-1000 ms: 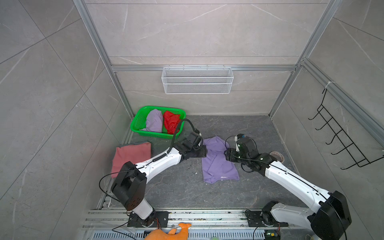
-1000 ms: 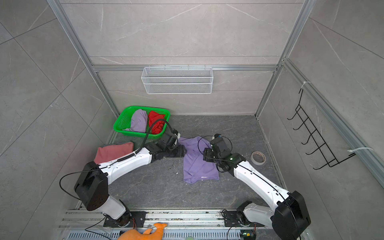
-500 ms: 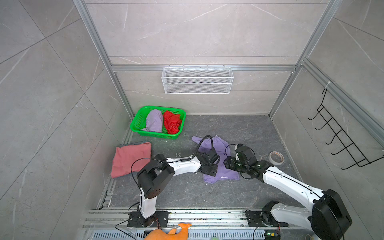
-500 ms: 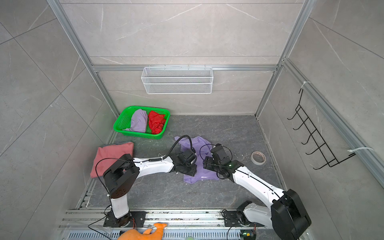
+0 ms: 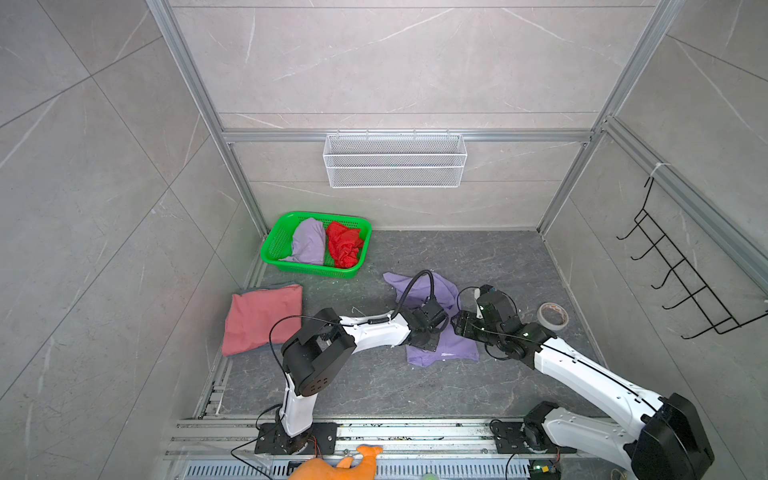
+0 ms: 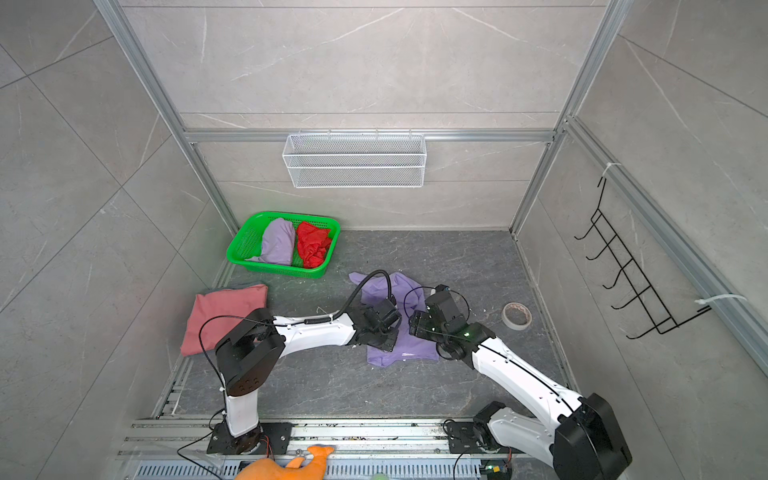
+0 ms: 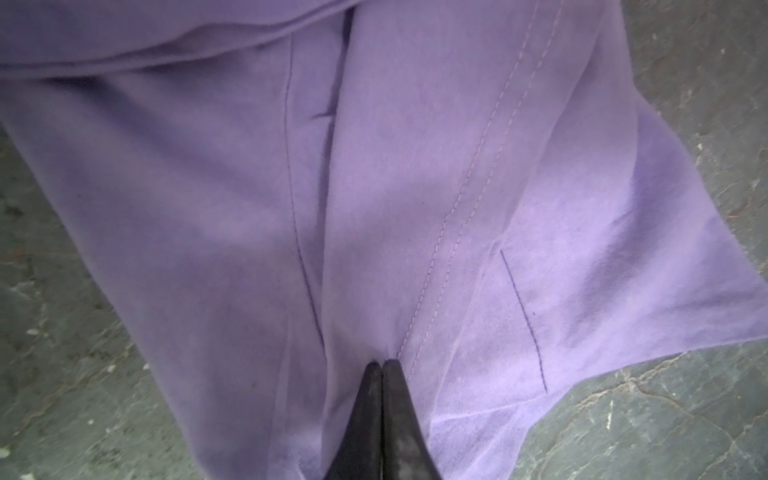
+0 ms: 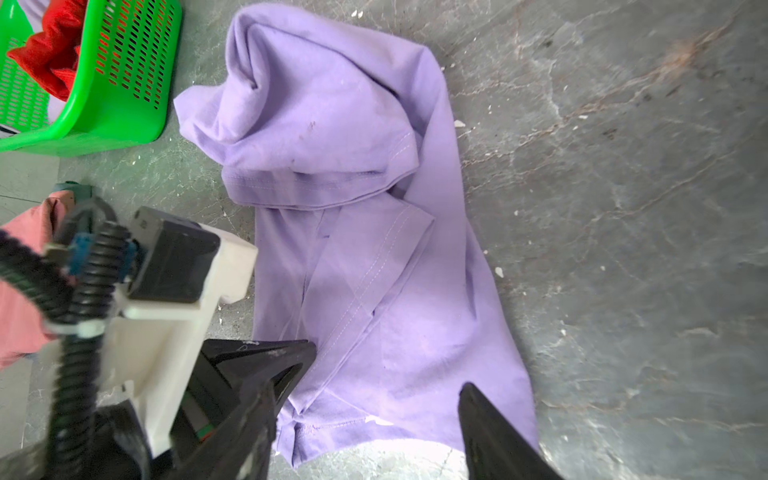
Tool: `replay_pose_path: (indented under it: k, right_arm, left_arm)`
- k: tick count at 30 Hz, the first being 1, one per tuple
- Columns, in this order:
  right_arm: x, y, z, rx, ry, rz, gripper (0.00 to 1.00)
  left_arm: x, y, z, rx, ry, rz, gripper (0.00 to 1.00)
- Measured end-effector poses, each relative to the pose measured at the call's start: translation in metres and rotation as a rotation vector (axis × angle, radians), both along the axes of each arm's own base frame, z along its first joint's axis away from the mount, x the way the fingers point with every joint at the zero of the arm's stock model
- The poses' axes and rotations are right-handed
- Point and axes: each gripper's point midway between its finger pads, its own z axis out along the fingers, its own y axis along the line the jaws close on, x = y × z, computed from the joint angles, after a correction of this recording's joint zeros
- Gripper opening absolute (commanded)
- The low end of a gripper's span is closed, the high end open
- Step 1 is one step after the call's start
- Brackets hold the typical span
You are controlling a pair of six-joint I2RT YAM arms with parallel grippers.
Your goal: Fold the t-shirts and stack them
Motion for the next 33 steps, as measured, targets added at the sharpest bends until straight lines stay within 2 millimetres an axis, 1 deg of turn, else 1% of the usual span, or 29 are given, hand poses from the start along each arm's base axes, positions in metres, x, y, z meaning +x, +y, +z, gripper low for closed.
replay_pose_path:
  k: [3, 4, 6, 8, 10, 12, 14, 16, 18, 20, 24, 28, 30, 31, 32, 33]
  right_arm:
    - [0.000, -0.003, 0.010, -0.003, -0.027, 0.000, 0.71]
    - [0.000, -0.003, 0.014, -0.003, -0.042, 0.003, 0.72]
    - [-0.001, -0.004, 0.023, 0.002, -0.076, 0.018, 0.75]
    - [-0.002, -0.004, 0.036, 0.010, -0.123, 0.033, 0.76]
    - [-0.005, -0.005, 0.051, 0.018, -0.178, 0.058, 0.76]
    - [-0.009, -0.001, 0.071, 0.047, -0.251, 0.109, 0.76]
    - [-0.015, 0.005, 0.093, 0.081, -0.330, 0.167, 0.76]
    - [-0.021, 0.009, 0.111, 0.109, -0.401, 0.221, 0.76]
    - [-0.026, 0.012, 0.121, 0.121, -0.450, 0.262, 0.76]
    - [-0.029, 0.014, 0.122, 0.118, -0.478, 0.291, 0.76]
    - [-0.028, 0.016, 0.110, 0.080, -0.472, 0.324, 0.73]
    - [-0.017, 0.025, 0.093, 0.054, -0.435, 0.349, 0.66]
    - [-0.012, 0.027, 0.083, 0.039, -0.406, 0.352, 0.56]
    - [-0.010, 0.028, 0.078, 0.031, -0.392, 0.351, 0.47]
    - [-0.008, 0.029, 0.073, 0.025, -0.378, 0.349, 0.32]
    - [-0.006, 0.030, 0.069, 0.022, -0.368, 0.346, 0.22]
  left_arm:
    - [-0.001, -0.001, 0.013, -0.023, -0.008, -0.003, 0.00]
    - [0.000, -0.002, 0.023, -0.043, -0.018, -0.006, 0.00]
    - [-0.001, -0.008, 0.049, -0.106, -0.037, -0.021, 0.00]
    - [0.000, -0.018, 0.086, -0.188, -0.070, -0.045, 0.00]
    - [0.003, -0.031, 0.130, -0.282, -0.116, -0.072, 0.00]
    - [0.008, -0.042, 0.174, -0.373, -0.163, -0.098, 0.00]
    - [0.011, -0.051, 0.206, -0.443, -0.194, -0.120, 0.00]
    - [0.012, -0.057, 0.226, -0.490, -0.201, -0.139, 0.00]
    - [0.013, -0.062, 0.235, -0.522, -0.189, -0.157, 0.00]
    - [0.015, -0.066, 0.239, -0.544, -0.170, -0.173, 0.00]
    - [0.014, -0.072, 0.235, -0.563, -0.113, -0.198, 0.00]
    - [0.010, -0.074, 0.232, -0.572, -0.062, -0.212, 0.00]
    - [0.008, -0.074, 0.232, -0.578, -0.046, -0.217, 0.00]
    - [0.006, -0.075, 0.233, -0.583, -0.039, -0.219, 0.00]
    - [0.006, -0.075, 0.234, -0.586, -0.036, -0.221, 0.00]
    - [0.006, -0.075, 0.235, -0.588, -0.035, -0.220, 0.00]
